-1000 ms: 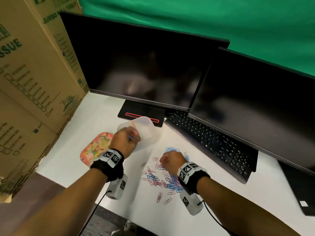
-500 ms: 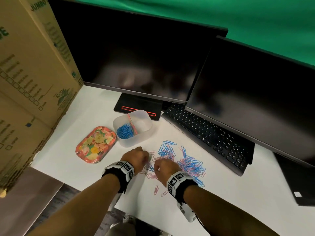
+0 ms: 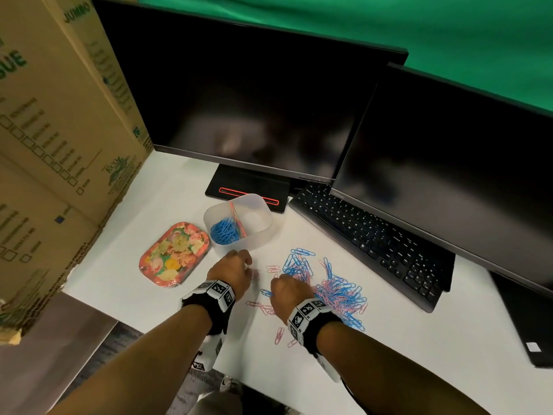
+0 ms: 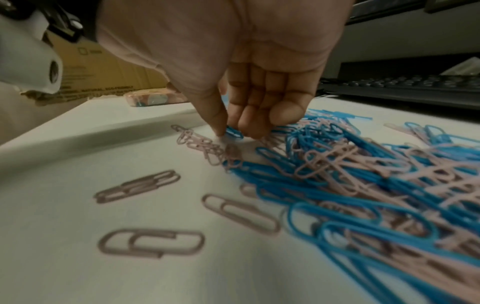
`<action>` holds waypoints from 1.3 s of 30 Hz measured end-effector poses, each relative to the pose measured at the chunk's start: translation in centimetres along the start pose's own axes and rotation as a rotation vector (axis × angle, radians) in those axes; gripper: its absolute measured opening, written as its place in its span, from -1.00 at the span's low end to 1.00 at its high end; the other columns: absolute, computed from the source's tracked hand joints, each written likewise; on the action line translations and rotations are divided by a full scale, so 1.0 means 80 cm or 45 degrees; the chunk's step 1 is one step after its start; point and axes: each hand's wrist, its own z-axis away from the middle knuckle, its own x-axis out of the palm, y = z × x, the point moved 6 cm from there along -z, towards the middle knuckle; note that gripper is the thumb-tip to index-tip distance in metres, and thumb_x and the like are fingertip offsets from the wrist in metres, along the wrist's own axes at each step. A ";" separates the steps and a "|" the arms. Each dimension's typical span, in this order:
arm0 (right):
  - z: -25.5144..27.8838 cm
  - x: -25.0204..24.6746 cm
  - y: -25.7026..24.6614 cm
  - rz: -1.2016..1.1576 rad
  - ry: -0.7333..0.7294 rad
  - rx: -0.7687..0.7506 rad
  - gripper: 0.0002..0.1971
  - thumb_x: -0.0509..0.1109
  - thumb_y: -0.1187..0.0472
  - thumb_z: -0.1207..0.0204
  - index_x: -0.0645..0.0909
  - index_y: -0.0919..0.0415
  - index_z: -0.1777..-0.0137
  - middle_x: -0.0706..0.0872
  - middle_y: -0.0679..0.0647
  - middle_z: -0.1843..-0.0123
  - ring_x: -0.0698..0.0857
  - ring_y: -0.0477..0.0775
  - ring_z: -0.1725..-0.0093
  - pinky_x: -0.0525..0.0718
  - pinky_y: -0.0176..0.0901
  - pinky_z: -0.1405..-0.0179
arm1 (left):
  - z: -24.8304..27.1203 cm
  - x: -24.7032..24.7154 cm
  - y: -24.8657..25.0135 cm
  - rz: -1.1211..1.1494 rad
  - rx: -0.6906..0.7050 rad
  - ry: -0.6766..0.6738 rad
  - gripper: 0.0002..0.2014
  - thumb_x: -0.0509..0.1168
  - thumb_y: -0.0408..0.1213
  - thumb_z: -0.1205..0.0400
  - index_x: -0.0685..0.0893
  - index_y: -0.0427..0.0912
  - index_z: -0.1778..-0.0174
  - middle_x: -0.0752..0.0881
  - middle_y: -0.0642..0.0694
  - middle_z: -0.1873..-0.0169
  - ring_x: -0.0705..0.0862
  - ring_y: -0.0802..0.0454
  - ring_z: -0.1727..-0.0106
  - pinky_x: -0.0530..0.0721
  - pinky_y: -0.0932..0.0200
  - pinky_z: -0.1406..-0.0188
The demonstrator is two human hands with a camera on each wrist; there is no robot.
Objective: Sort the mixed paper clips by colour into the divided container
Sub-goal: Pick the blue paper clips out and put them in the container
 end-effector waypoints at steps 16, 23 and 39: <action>0.017 -0.047 0.036 -0.972 0.426 0.217 -0.76 0.27 0.30 -0.53 0.64 0.09 0.34 0.70 0.03 0.35 0.62 0.05 0.31 0.63 -0.23 0.24 | 0.010 0.043 0.070 1.385 -0.382 -0.378 -0.78 0.20 -0.31 -0.67 0.76 -0.19 0.13 0.79 -0.31 0.11 0.75 -0.23 0.03 0.74 -0.08 -0.07; 0.025 -0.059 0.113 -0.993 0.459 0.371 -0.83 0.32 0.23 -0.54 0.75 0.06 0.07 0.82 0.04 0.13 0.71 -0.02 0.22 0.59 -0.34 0.20 | -0.027 0.033 0.092 1.172 -0.412 -0.289 -0.85 0.19 -0.40 -0.50 0.65 -0.31 0.31 0.62 -0.23 0.41 0.56 -0.17 0.39 0.55 0.14 0.31; -0.064 -0.066 0.127 -0.317 0.112 0.300 -0.64 0.27 0.18 -0.61 0.53 -0.07 -0.38 0.58 0.02 -0.36 0.64 0.11 -0.24 0.66 -0.05 -0.18 | -0.039 0.047 0.091 0.198 -0.102 -0.305 -0.77 0.45 -0.10 -0.45 0.71 -0.08 0.04 0.76 -0.08 0.02 0.68 -0.10 -0.03 0.60 0.17 0.03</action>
